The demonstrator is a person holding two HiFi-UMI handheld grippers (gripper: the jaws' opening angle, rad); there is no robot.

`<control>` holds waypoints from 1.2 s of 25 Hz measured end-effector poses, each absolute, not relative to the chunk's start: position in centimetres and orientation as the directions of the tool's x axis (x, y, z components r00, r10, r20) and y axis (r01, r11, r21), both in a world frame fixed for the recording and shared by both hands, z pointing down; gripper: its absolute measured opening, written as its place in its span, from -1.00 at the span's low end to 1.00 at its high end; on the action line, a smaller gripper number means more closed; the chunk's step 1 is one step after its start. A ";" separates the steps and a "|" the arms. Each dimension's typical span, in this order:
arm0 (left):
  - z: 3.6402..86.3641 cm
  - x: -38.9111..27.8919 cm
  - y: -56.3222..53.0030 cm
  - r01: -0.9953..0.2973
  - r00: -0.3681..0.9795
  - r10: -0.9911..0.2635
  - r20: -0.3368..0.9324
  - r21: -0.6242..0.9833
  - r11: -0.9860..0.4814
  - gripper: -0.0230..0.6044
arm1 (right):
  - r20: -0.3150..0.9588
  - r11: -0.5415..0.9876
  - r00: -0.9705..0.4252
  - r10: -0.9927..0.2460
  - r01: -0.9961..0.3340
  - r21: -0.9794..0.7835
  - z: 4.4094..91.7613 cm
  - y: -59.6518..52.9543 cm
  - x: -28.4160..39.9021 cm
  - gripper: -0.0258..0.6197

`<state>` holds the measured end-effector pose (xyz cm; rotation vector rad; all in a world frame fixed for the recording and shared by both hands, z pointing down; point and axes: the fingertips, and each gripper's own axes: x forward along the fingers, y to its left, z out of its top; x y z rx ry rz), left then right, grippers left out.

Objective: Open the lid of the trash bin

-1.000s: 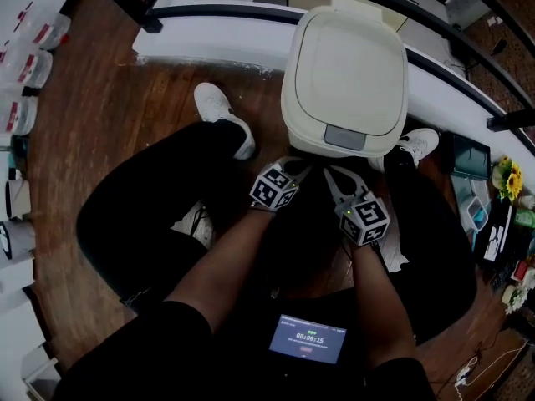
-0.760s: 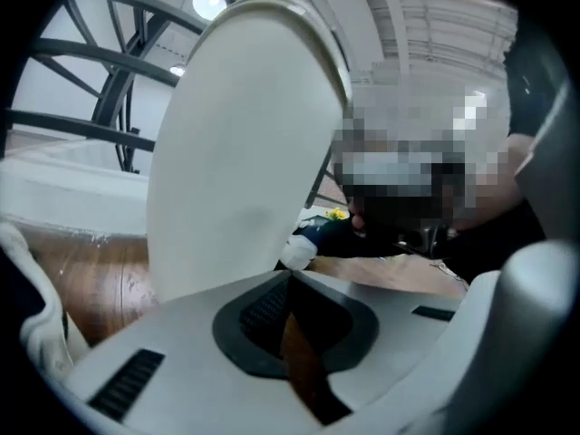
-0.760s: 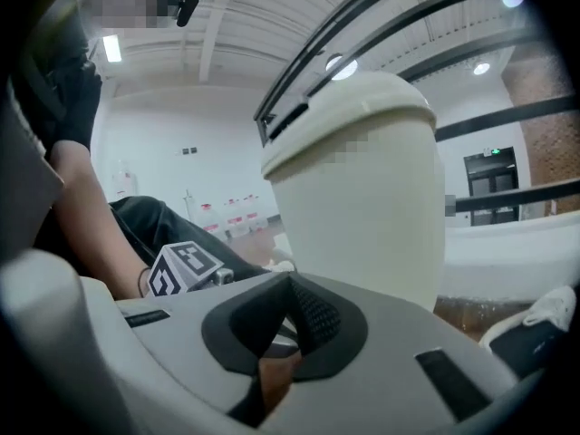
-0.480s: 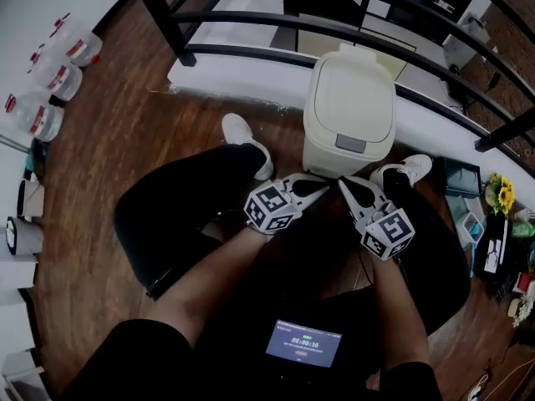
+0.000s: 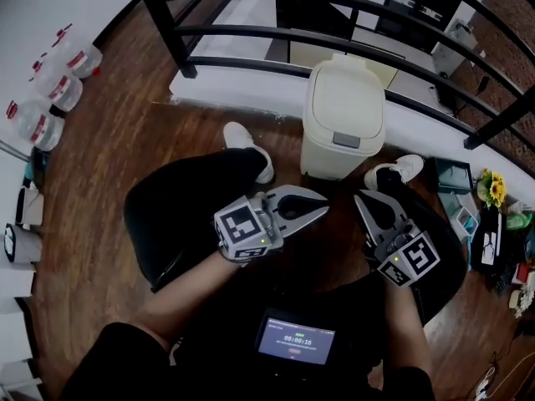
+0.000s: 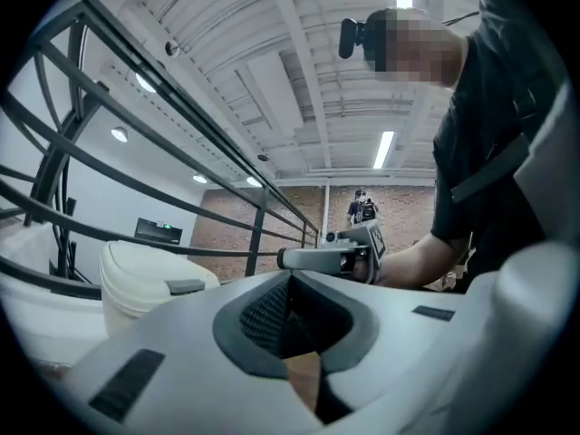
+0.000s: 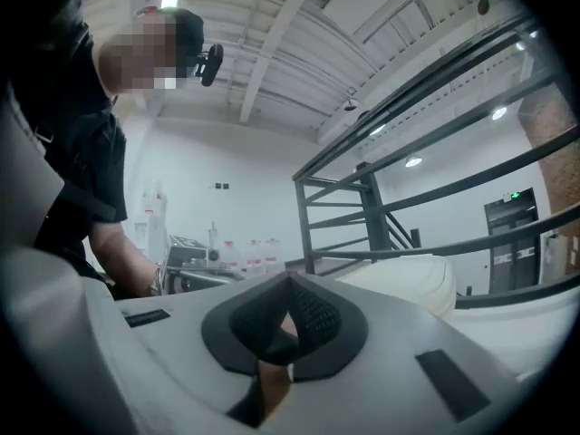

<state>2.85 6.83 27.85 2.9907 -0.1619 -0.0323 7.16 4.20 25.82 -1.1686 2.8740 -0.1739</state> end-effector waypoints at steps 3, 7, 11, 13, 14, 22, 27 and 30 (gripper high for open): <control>26.2 1.7 8.7 -0.105 0.992 -0.112 -0.058 0.112 -0.988 -0.82 | -0.017 0.717 -0.719 -0.695 -0.691 -0.091 24.9 6.3 5.6 -0.88; 26.9 0.9 8.6 -0.150 0.982 -0.161 -0.094 0.112 -0.982 -0.82 | -0.088 0.715 -0.710 -0.698 -0.687 -0.128 24.9 7.2 5.3 -0.88; 29.1 0.7 8.5 -0.164 0.983 -0.173 -0.060 0.131 -0.978 -0.82 | -0.098 0.719 -0.713 -0.694 -0.682 -0.132 26.9 8.0 4.8 -0.88; 29.5 1.0 8.5 -0.160 0.985 -0.165 -0.043 0.108 -0.981 -0.82 | -0.089 0.722 -0.717 -0.692 -0.681 -0.122 27.5 8.1 4.5 -0.88; 29.5 1.1 8.5 -0.159 0.986 -0.164 -0.041 0.095 -0.983 -0.82 | -0.085 0.723 -0.719 -0.690 -0.680 -0.117 27.7 8.1 4.4 -0.88; 30.3 1.9 8.6 -0.152 0.988 -0.154 -0.024 0.086 -0.985 -0.82 | -0.057 0.725 -0.724 -0.688 -0.681 -0.098 28.6 7.9 4.5 -0.88; 29.6 1.7 8.7 -0.150 0.987 -0.154 -0.048 0.081 -0.985 -0.82 | -0.065 0.724 -0.721 -0.690 -0.684 -0.088 28.4 7.9 4.5 -0.88; 29.6 1.6 8.5 -0.159 0.985 -0.163 -0.053 0.077 -0.984 -0.82 | -0.067 0.727 -0.723 -0.687 -0.683 -0.072 28.5 7.9 4.4 -0.88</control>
